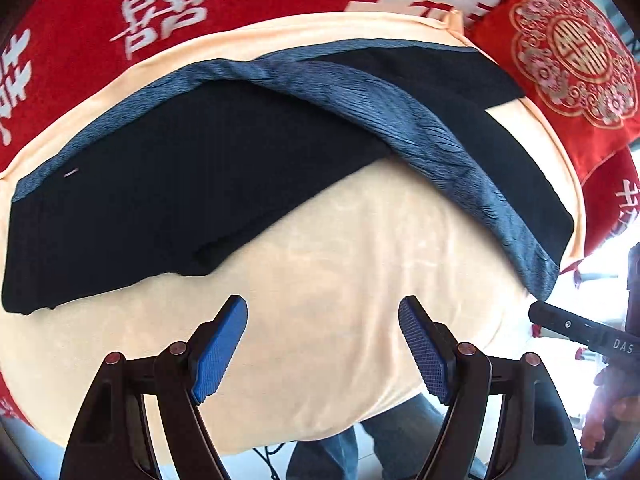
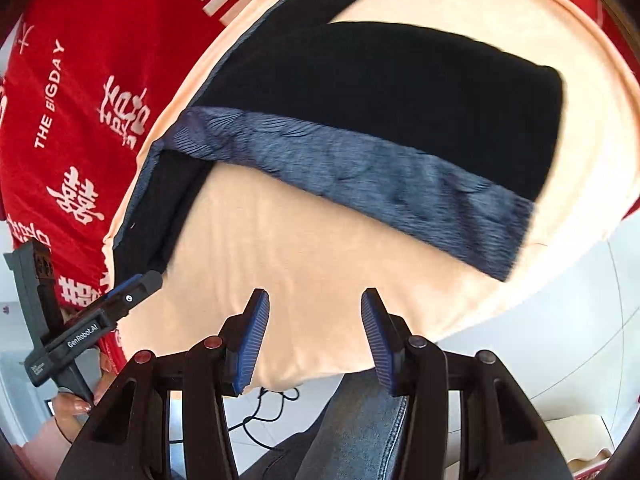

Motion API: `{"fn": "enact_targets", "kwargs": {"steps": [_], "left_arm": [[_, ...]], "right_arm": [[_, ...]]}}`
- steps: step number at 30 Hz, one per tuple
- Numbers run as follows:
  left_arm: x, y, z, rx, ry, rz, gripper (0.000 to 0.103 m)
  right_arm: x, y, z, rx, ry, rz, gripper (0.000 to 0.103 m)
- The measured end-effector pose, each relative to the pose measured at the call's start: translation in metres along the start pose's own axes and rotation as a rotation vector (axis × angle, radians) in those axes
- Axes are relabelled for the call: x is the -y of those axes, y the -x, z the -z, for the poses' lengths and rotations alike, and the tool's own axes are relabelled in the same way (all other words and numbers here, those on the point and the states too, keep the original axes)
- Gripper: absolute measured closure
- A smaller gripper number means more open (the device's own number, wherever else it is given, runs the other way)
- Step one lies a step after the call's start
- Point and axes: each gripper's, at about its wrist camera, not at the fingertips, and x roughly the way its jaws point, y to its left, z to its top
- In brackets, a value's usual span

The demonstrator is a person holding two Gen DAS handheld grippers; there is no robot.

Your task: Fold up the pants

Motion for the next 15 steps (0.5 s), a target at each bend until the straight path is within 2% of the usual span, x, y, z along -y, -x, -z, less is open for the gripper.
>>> {"fn": "enact_targets", "kwargs": {"steps": [4,10,15], "left_arm": [[0.018,-0.012,-0.011,-0.017,-0.007,0.05,0.024],[0.054,-0.045,-0.044,-0.056,0.05,0.166,0.024],[0.078,-0.067,-0.064,-0.074,0.088,0.218,0.024]], "right_arm": [[0.033,0.01,-0.002,0.02,-0.046,0.017,0.051],[0.081,0.024,-0.014,0.026,-0.038,0.024,0.051],[0.098,0.023,-0.025,0.003,-0.008,-0.037,0.051]]}}
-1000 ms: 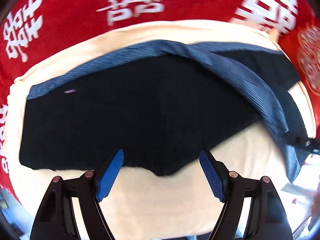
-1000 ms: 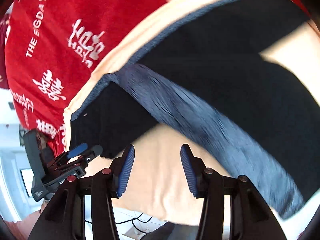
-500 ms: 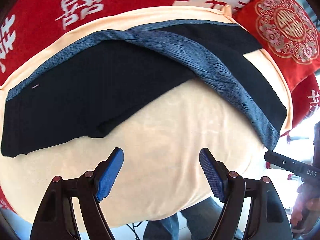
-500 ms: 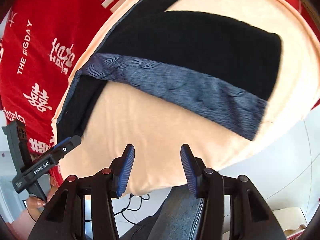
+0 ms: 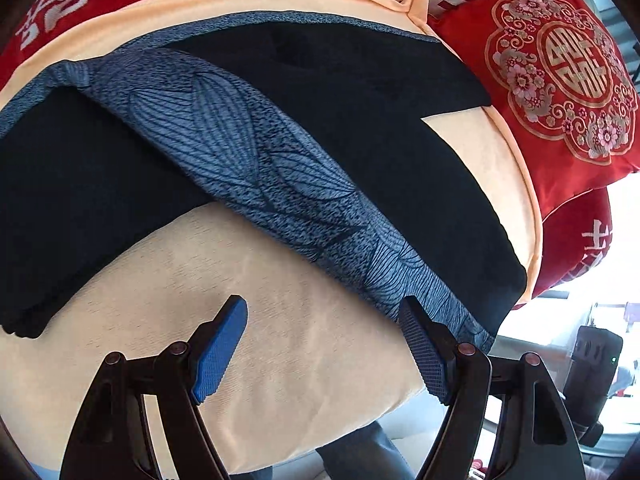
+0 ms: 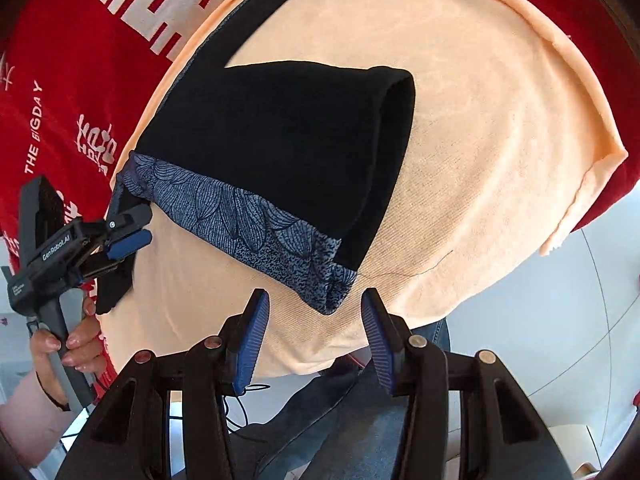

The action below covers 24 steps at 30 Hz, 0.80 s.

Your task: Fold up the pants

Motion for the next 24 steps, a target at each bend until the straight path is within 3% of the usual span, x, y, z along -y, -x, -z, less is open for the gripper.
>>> {"fn": "enact_targets", "kwargs": {"steps": [10,12,13,14,16,18,20,24], "left_arm": [[0.012,-0.018,-0.01,-0.018,0.02,0.054,0.024],[0.012,-0.019,-0.011,-0.018,0.029,0.064,0.024],[0.013,-0.021,-0.013,-0.02,0.036,0.066,0.024],[0.013,-0.021,-0.014,-0.023,0.046,0.07,0.024],[0.014,-0.023,-0.018,-0.027,0.071,0.083,0.024],[0.012,-0.022,-0.021,-0.028,0.105,0.106,0.04],[0.011,-0.024,-0.024,-0.043,0.14,0.15,0.075],[0.015,-0.011,-0.029,-0.012,0.164,0.186,0.076]], "right_arm": [[-0.01,-0.022,-0.017,-0.08,0.092,-0.184,0.054],[-0.009,-0.032,-0.02,-0.114,0.079,-0.182,0.063],[-0.01,-0.038,-0.023,-0.141,0.069,-0.167,0.084],[-0.011,-0.039,-0.024,-0.15,0.064,-0.159,0.095],[-0.014,-0.036,-0.027,-0.147,0.057,-0.172,0.099],[-0.023,-0.025,-0.033,-0.144,0.073,-0.2,0.1],[-0.03,-0.014,-0.038,-0.144,0.094,-0.226,0.1],[-0.051,0.006,-0.062,-0.138,0.124,-0.293,0.1]]}}
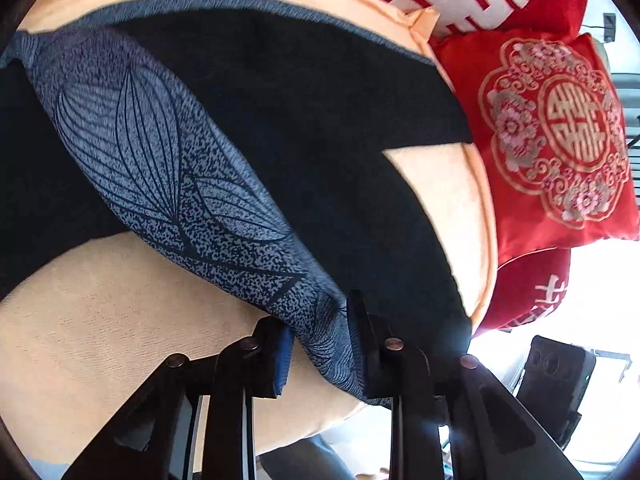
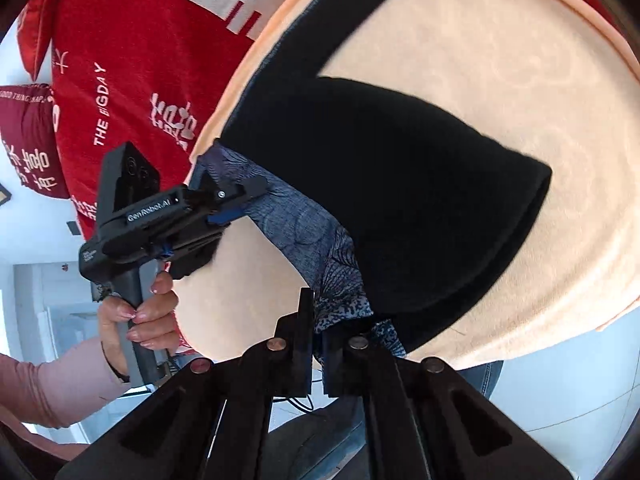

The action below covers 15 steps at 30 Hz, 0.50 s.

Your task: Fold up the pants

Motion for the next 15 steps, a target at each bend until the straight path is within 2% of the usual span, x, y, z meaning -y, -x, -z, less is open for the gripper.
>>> {"fn": "enact_targets", "kwargs": {"steps": [4,8,12,15], "left_arm": [[0.02,0.024,-0.013,0.062,-0.019,0.011,0.076],[0.037,0.039,-0.042,0.123,-0.026,0.021,0.076],[0.049,0.048,-0.081,0.172,-0.052,0.004,0.076],[0.056,0.051,-0.11,0.209,-0.076,-0.013,0.076]], "right_arm": [[-0.023,0.021,-0.04,0.023,0.046,-0.064,0.1],[-0.038,0.048,-0.091,0.054,0.089,-0.112,0.1],[-0.057,0.07,-0.152,0.092,0.175,-0.08,0.1],[-0.067,0.079,-0.212,0.127,0.208,-0.034,0.1]]}}
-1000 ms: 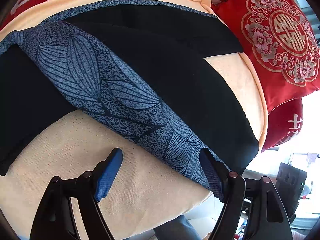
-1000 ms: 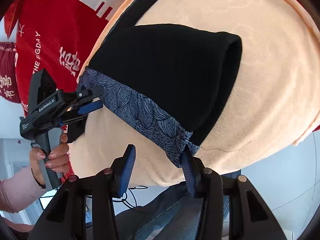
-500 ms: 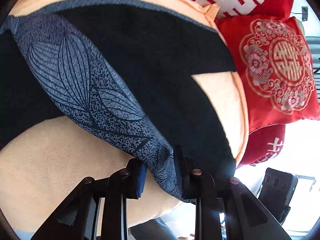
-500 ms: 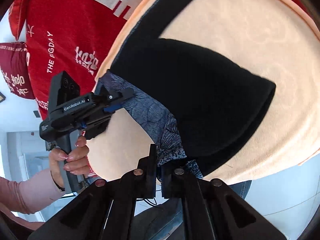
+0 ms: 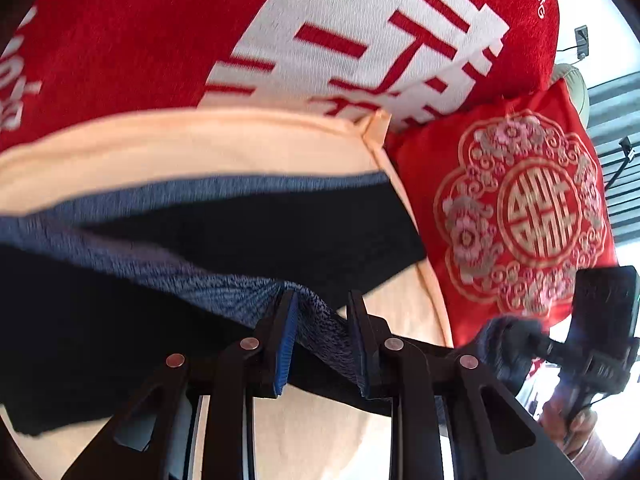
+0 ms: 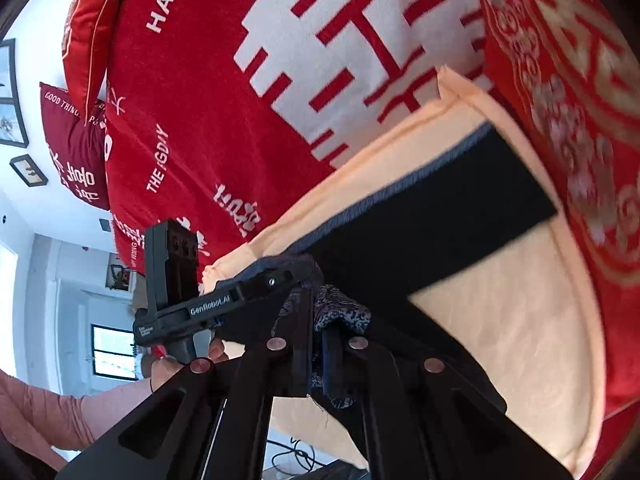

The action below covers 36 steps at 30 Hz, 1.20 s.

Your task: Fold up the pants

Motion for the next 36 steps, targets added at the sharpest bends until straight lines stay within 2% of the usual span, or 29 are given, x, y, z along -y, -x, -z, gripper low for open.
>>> {"fn": "enact_targets", "kwargs": {"steps": [5,10,11,12,13,14,15,19,21,22,23,24,26,28,31,32,33,34,35,36], "left_arm": [[-0.001,-0.011,-0.04,0.049,-0.03,-0.066,0.076],[-0.014,-0.031,-0.06,0.053,-0.05,-0.241,0.075],[-0.019,-0.034,-0.062,0.046,-0.045,-0.272,0.068],[-0.023,-0.035,-0.062,0.039,-0.038,-0.294,0.058],[-0.027,-0.035,-0.061,0.04,-0.031,-0.314,0.035],[-0.029,-0.032,-0.059,0.058,-0.029,-0.337,0.03],[-0.03,-0.029,-0.056,0.068,-0.038,-0.349,0.03],[-0.03,-0.026,-0.043,0.052,-0.067,-0.416,0.03],[-0.033,-0.029,-0.034,0.038,-0.077,-0.457,0.03],[-0.036,-0.031,-0.029,0.031,-0.078,-0.47,0.03],[-0.041,-0.035,-0.024,0.019,-0.072,-0.484,0.03],[-0.047,-0.039,-0.02,0.001,-0.059,-0.492,0.03],[-0.058,-0.048,-0.012,-0.035,-0.028,-0.501,0.03],[-0.065,-0.055,-0.005,-0.051,-0.012,-0.505,0.03],[-0.069,-0.056,-0.001,-0.042,-0.022,-0.508,0.028],[-0.069,-0.057,-0.001,-0.044,-0.03,-0.512,0.028],[-0.07,-0.057,-0.001,-0.046,-0.036,-0.517,0.028],[-0.07,-0.058,-0.001,-0.049,-0.043,-0.521,0.028],[-0.07,-0.058,-0.001,-0.052,-0.049,-0.526,0.028],[-0.07,-0.058,-0.002,-0.056,-0.05,-0.531,0.028]], "right_arm": [[0.032,-0.03,-0.067,-0.039,-0.004,0.129,0.099],[0.057,-0.072,-0.093,-0.109,0.052,0.298,0.095],[0.058,-0.078,-0.096,-0.117,0.068,0.33,0.091],[0.058,-0.082,-0.099,-0.119,0.08,0.355,0.084],[0.057,-0.086,-0.103,-0.113,0.098,0.393,0.056],[0.054,-0.087,-0.106,-0.103,0.115,0.422,0.024],[0.05,-0.085,-0.108,-0.083,0.13,0.425,0.02],[0.026,-0.064,-0.107,-0.013,0.162,0.475,0.02],[0.021,-0.047,-0.086,0.035,0.124,0.399,0.02],[0.025,-0.041,-0.069,0.035,0.084,0.368,0.021],[0.033,-0.04,-0.047,0.013,0.033,0.375,0.023],[0.041,-0.042,-0.032,-0.01,-0.005,0.398,0.026],[0.065,-0.051,0.003,-0.055,-0.094,0.472,0.044],[0.087,-0.058,0.022,-0.068,-0.179,0.529,0.047],[0.108,-0.06,0.026,0.0,-0.24,0.571,0.048],[0.112,-0.059,0.023,0.026,-0.247,0.574,0.055],[0.112,-0.059,0.019,0.047,-0.239,0.568,0.065],[0.107,-0.06,0.012,0.06,-0.213,0.568,0.087],[0.101,-0.058,0.007,0.076,-0.19,0.558,0.096],[0.092,-0.053,0.001,0.103,-0.16,0.538,0.096]]}}
